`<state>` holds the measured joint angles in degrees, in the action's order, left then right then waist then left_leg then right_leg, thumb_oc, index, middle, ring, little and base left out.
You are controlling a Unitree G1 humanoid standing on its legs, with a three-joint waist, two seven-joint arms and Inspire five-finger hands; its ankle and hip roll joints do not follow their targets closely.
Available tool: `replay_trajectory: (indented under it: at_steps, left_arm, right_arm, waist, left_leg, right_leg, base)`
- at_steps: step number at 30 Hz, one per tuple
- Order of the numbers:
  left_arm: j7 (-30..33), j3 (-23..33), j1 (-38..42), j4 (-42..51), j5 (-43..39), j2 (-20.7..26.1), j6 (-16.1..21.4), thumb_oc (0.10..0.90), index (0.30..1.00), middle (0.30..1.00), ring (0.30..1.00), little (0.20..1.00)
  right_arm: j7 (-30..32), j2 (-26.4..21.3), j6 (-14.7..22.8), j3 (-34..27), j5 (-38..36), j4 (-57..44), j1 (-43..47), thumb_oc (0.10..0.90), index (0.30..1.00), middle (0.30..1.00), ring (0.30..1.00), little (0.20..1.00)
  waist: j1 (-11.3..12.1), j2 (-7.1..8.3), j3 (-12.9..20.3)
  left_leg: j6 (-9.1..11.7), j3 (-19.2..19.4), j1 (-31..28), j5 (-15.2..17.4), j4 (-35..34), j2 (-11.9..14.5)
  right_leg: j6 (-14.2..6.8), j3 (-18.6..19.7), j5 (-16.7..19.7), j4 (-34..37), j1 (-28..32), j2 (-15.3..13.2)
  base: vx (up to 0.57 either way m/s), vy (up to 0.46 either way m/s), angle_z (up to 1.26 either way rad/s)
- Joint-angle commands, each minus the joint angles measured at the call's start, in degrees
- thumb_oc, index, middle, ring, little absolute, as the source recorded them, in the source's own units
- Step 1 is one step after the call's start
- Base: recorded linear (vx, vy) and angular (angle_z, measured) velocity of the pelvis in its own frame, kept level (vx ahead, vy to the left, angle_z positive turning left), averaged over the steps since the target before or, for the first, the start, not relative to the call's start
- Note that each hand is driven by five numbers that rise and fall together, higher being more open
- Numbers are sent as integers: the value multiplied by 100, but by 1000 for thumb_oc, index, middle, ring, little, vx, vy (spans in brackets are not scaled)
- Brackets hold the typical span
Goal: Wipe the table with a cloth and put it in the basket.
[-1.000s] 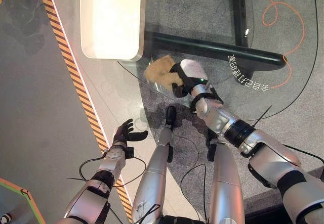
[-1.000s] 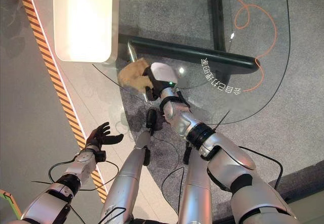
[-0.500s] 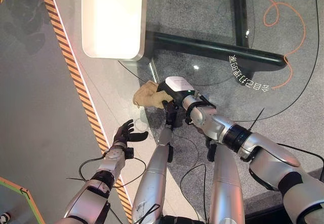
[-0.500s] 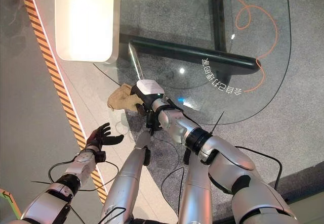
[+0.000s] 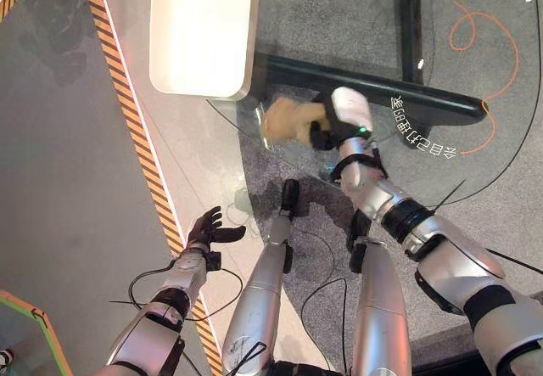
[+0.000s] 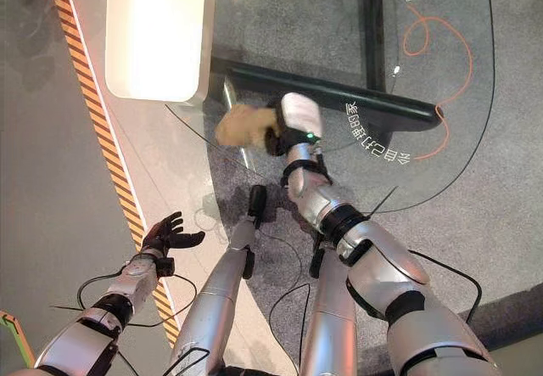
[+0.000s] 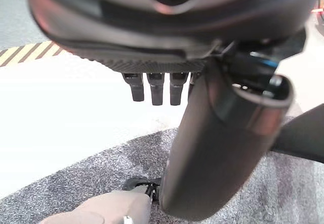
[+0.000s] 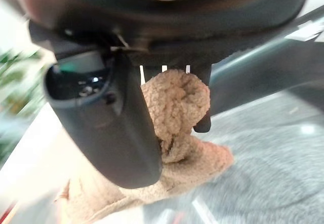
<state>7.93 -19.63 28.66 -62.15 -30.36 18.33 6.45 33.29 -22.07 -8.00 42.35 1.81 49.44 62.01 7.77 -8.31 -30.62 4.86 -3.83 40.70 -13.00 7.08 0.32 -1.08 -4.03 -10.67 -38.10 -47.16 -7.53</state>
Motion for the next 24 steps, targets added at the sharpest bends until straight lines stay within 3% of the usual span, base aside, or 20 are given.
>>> replay_trajectory:
  at_steps: [1, 9, 14, 24]
  left_arm:
    - [79, -191, -4, -257, 39, 179, 210, 800, 900, 900, 900, 900]
    - [176, -201, -164, -75, -58, 196, 187, 800, 900, 900, 900, 900]
    - [209, -191, -249, -31, -148, 248, 202, 800, 900, 900, 900, 900]
    - [202, -186, -219, 1, -288, 429, 134, 800, 900, 900, 900, 900]
  right_arm:
    - [937, -316, 424, -424, -465, 92, 917, 100, 300, 300, 300, 200]
    - [1553, -861, 584, -975, -1032, 289, 892, 100, 300, 300, 300, 200]
    - [1800, -1177, 896, -1360, -1396, 547, 731, 100, 300, 300, 300, 200]
    - [2295, -1772, 1225, -2119, -1931, 1641, 588, 100, 300, 300, 300, 200]
  waist:
    - [-65, -102, 83]
    - [-161, -96, 83]
    - [-223, -77, 83]
    - [-300, -16, 83]
  left_leg:
    - [-262, 41, 22, 845, 851, -197]
    - [-292, 108, 67, 924, 934, -170]
    - [-314, 130, 125, 976, 996, -150]
    - [-355, 137, 262, 1085, 1132, -96]
  right_leg:
    - [-339, -230, 1212, 1670, 339, -284]
    - [-334, -178, 1181, 1609, 263, -266]
    - [-332, -151, 1150, 1558, 190, -243]
    - [-362, -103, 1144, 1530, 76, -203]
  base:
    - [8, 0, 5]
    - [2, 2, 0]
    - [0, 0, 0]
    - [0, 0, 0]
